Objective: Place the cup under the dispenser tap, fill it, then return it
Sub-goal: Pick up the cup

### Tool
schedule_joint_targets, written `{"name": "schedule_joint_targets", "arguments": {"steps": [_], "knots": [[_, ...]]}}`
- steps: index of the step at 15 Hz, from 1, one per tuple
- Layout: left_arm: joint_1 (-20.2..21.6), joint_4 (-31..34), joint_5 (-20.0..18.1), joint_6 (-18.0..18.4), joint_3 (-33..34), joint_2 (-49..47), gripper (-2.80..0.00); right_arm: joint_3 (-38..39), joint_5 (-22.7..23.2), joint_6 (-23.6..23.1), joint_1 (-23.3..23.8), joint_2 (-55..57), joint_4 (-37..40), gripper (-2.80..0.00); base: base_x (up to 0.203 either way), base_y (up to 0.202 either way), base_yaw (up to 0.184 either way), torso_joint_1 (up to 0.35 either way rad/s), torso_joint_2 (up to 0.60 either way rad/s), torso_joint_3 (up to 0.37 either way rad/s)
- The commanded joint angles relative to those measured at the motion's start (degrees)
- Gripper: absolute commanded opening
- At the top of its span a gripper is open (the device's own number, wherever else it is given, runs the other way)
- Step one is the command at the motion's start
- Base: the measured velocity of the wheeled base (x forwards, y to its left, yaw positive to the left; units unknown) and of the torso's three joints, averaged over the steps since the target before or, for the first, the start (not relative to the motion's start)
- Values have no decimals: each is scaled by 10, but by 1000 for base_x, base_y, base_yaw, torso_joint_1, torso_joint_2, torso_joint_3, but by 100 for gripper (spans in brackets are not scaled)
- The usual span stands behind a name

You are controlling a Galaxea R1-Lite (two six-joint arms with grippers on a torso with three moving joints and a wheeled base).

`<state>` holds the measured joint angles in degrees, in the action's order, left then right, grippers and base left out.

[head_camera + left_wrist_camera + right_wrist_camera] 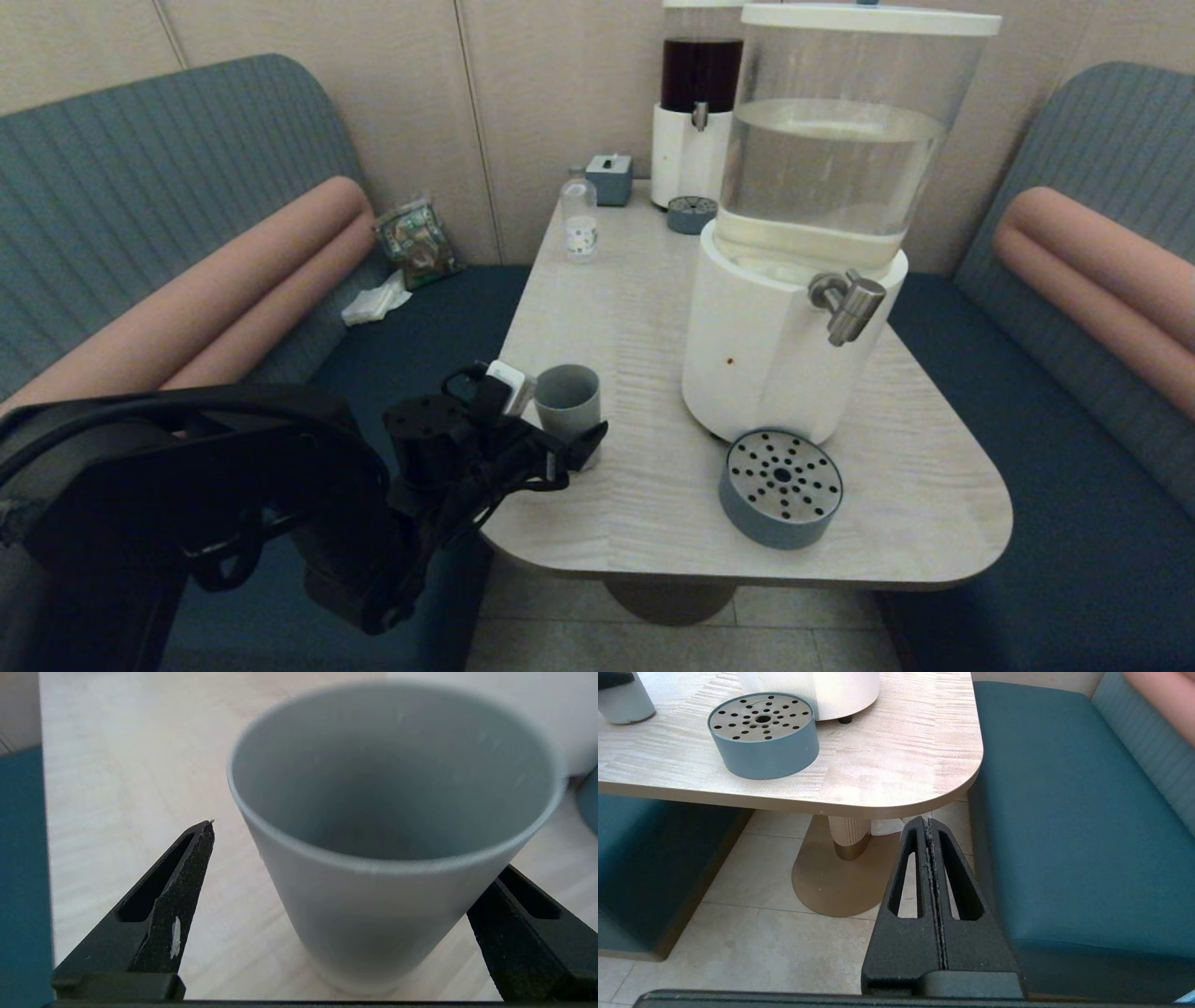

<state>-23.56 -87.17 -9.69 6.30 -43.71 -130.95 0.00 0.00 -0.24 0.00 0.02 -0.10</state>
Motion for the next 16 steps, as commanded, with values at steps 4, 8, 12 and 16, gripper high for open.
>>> {"name": "schedule_joint_targets", "arguments": {"steps": [4,8,12,16], "knots": [[0,-5,-1,-1,6,24,0,0,0,0,0,0,0,-280,0,0,0,0,0,0],[0,-5,-1,0,6,19,-280,0,0,0,0,0,0,-280,0,0,0,0,0,0],[0,-5,-1,-1,6,9,-280,0,0,0,1,0,0,-280,0,0,0,0,0,0],[-1,-5,-1,-1,6,8,-280,0,0,0,0,0,0,-280,0,0,0,0,0,0]]}}
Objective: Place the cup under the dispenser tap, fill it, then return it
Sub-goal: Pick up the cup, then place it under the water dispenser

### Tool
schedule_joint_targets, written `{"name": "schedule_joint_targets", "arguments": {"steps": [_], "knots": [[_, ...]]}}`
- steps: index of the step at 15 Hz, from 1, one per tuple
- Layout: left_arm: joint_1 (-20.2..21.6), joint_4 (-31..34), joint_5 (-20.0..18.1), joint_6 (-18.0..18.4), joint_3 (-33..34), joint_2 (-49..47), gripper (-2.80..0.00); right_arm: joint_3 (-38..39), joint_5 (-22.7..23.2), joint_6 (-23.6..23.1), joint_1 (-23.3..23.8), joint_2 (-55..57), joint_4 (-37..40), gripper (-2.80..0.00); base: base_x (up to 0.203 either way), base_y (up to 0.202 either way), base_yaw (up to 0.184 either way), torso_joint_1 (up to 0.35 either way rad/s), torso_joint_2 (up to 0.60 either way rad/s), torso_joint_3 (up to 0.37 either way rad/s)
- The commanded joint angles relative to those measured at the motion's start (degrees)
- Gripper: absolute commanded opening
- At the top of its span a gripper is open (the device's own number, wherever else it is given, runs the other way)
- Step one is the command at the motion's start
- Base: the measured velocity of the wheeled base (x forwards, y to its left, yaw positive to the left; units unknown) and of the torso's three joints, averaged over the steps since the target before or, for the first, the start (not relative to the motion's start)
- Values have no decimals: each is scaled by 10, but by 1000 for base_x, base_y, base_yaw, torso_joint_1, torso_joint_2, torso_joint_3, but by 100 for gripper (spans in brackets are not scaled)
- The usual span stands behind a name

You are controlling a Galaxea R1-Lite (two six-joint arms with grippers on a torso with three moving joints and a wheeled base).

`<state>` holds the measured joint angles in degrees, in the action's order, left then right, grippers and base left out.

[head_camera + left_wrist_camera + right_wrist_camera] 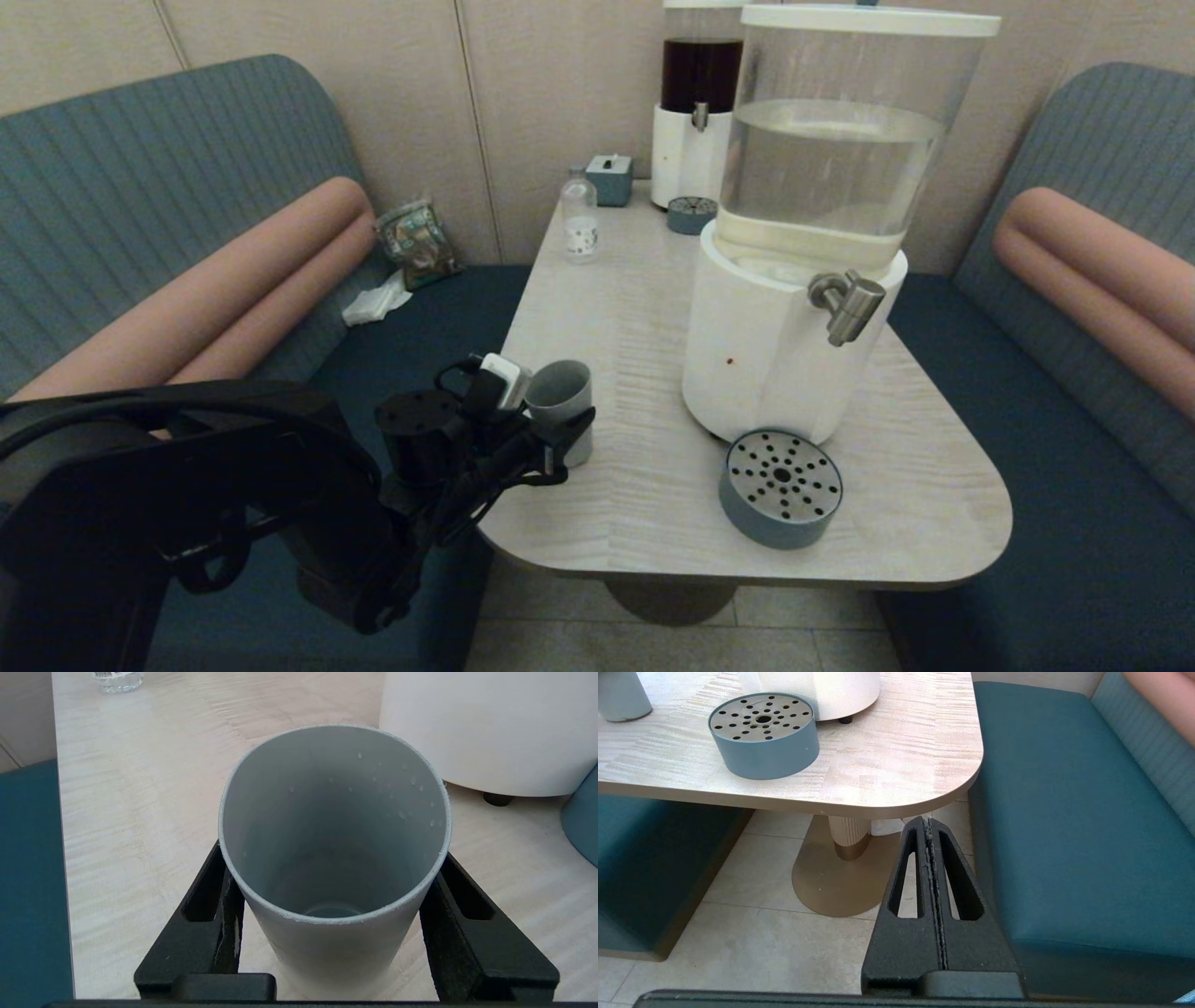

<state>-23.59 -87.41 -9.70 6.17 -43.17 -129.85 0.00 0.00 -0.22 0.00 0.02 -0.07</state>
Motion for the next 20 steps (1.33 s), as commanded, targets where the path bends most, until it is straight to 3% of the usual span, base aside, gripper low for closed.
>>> {"name": "schedule_joint_targets", "arguments": {"steps": [1,9,20], "knots": [[0,-3,-1,1,1,-2,-280,0,0,0,0,0,0,-280,0,0,0,0,0,0],[-11,-3,8,-2,22,94,-280,0,-1,0,0,0,0,-280,0,0,0,0,0,0],[-138,-3,63,-3,31,127,-280,0,0,0,0,0,0,-280,0,0,0,0,0,0]]}}
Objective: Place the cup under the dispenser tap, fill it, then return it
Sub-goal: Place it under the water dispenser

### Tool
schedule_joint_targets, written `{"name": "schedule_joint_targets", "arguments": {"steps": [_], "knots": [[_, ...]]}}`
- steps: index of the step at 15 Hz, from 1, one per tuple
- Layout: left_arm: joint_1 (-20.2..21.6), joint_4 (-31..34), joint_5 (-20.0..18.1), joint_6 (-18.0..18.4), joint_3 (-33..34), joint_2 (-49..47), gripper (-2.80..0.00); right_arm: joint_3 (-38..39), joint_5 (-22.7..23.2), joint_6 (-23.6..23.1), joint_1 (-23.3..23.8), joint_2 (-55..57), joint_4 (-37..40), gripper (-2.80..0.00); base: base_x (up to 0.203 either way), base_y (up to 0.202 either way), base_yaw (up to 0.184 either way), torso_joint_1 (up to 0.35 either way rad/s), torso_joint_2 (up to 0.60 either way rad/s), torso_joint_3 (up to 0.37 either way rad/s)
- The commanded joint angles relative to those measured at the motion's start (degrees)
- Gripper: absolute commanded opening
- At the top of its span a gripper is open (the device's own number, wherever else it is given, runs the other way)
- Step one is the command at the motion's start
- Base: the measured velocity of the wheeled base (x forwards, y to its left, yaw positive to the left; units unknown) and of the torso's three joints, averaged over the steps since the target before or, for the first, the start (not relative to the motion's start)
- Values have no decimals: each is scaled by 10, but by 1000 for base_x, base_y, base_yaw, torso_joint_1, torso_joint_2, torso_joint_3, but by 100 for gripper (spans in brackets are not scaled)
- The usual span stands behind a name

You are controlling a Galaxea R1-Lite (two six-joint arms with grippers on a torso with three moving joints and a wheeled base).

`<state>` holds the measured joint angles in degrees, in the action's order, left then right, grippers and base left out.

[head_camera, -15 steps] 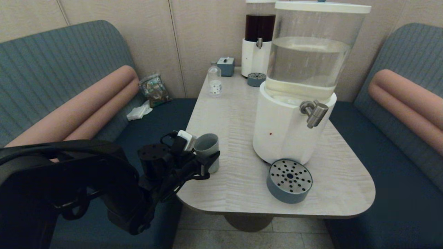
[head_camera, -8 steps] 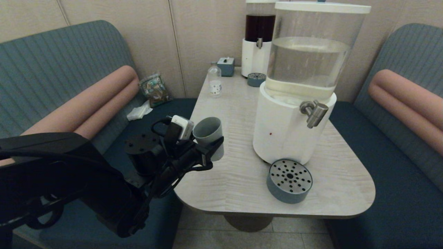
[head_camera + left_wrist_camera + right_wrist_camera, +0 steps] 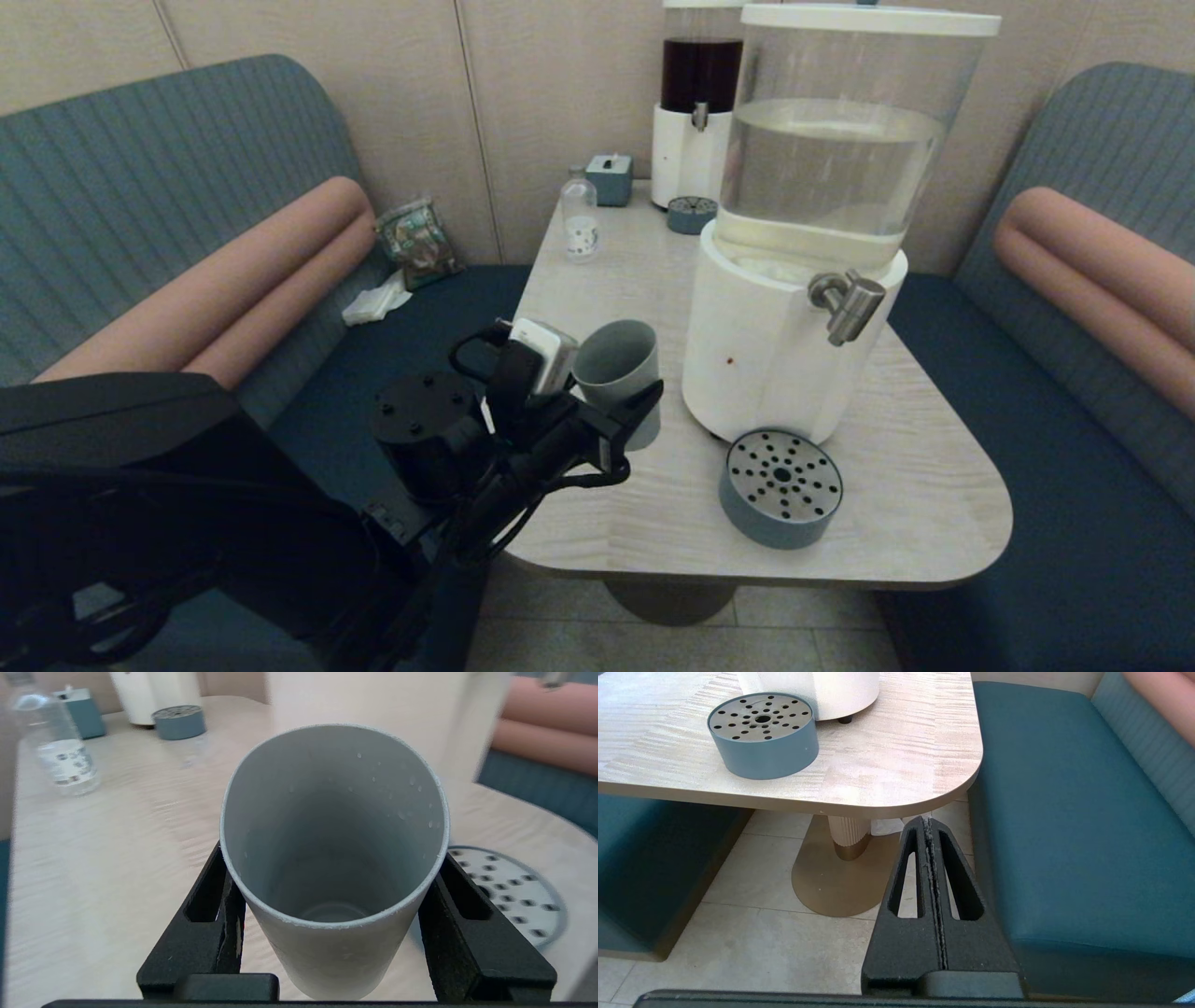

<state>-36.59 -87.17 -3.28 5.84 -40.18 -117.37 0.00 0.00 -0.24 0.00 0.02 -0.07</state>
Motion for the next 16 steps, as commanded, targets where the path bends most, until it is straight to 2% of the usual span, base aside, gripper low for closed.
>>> {"name": "schedule_joint_targets", "arguments": {"steps": [1,16], "knots": [[-17,-5,3,1,1,2,-280,0,0,0,0,0,0,-280,0,0,0,0,0,0],[-122,16,17,17,-31,-49,-280,0,0,0,0,0,0,-280,0,0,0,0,0,0]]}}
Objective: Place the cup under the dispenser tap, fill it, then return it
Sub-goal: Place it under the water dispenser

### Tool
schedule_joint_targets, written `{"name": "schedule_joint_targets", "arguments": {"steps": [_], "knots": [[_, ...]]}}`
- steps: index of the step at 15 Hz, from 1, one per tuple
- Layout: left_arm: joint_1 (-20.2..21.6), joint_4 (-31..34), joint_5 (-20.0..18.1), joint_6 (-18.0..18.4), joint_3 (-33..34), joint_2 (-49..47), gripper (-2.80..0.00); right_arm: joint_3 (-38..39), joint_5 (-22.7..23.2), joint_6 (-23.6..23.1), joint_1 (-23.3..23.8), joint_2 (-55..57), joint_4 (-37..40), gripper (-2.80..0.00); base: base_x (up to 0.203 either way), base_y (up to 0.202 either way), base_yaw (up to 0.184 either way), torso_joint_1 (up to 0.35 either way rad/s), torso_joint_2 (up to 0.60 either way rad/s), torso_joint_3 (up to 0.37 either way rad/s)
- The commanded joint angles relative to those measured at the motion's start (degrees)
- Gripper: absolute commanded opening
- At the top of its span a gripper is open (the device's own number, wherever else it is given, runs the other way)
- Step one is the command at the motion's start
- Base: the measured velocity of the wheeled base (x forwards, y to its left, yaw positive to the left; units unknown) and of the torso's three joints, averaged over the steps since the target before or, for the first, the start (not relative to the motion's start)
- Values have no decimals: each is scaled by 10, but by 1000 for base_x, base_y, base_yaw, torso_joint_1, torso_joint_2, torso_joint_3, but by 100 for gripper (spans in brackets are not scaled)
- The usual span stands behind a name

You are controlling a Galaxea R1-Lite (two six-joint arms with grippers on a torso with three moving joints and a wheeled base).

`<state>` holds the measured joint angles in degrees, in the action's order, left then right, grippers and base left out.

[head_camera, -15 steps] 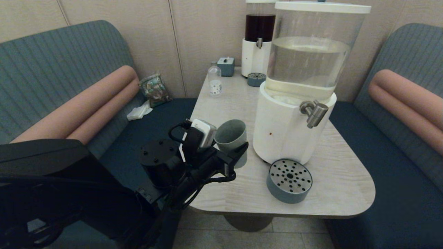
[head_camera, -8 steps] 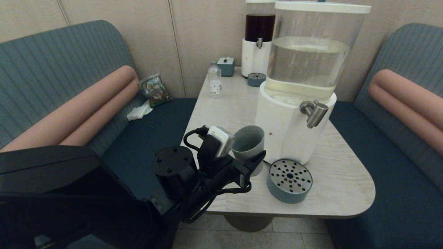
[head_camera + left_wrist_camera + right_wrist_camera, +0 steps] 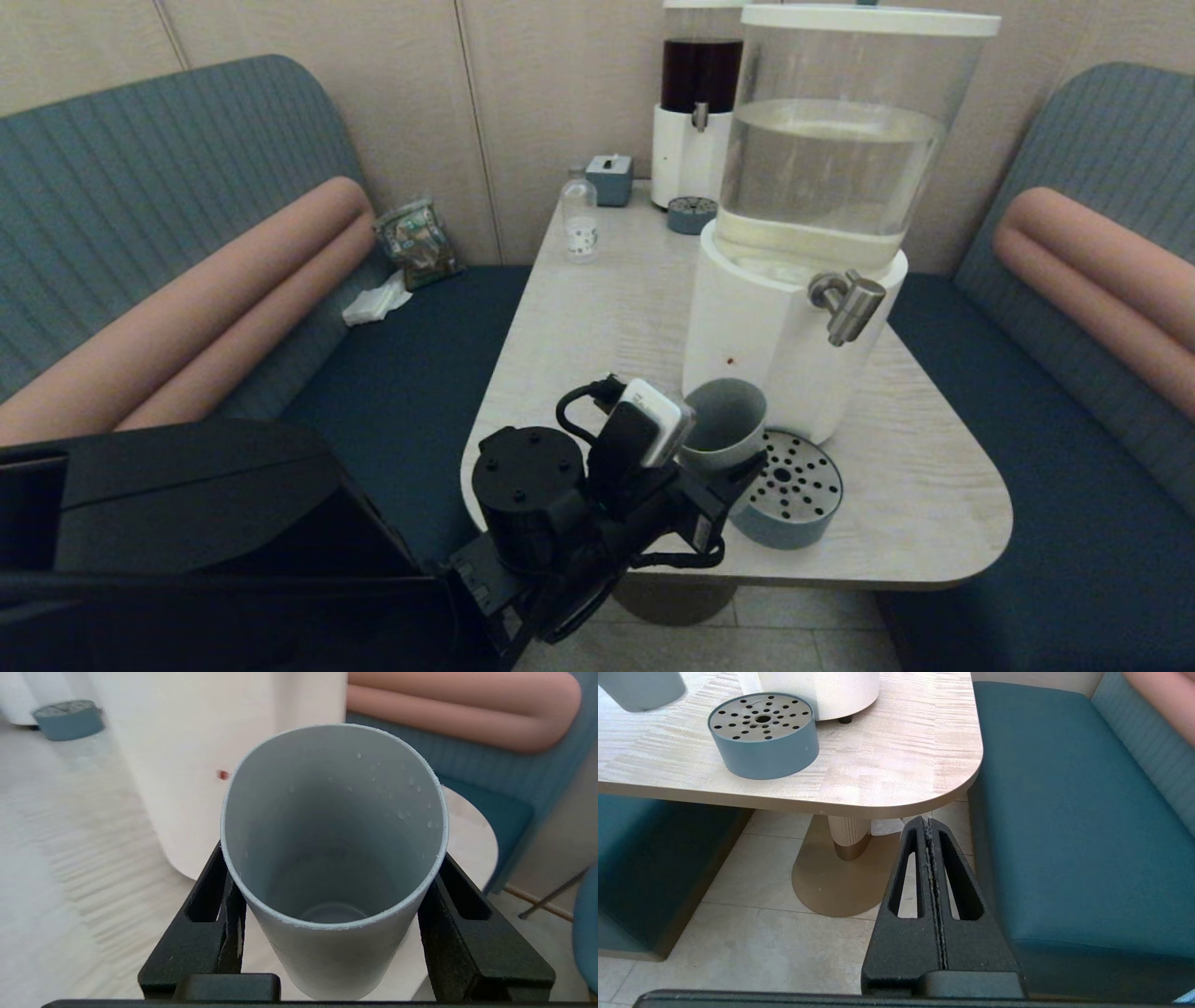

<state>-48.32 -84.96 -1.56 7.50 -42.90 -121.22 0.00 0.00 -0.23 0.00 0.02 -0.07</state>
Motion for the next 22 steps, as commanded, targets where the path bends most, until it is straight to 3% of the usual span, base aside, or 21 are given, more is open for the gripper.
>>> {"name": "schedule_joint_targets", "arguments": {"steps": [1,22], "knots": [[-10,4,0,1,-7,-10,-280,0,0,0,0,0,0,-280,0,0,0,0,0,0],[-45,131,33,55,-182,-88,-280,0,0,0,0,1,0,-280,0,0,0,0,0,0]]}}
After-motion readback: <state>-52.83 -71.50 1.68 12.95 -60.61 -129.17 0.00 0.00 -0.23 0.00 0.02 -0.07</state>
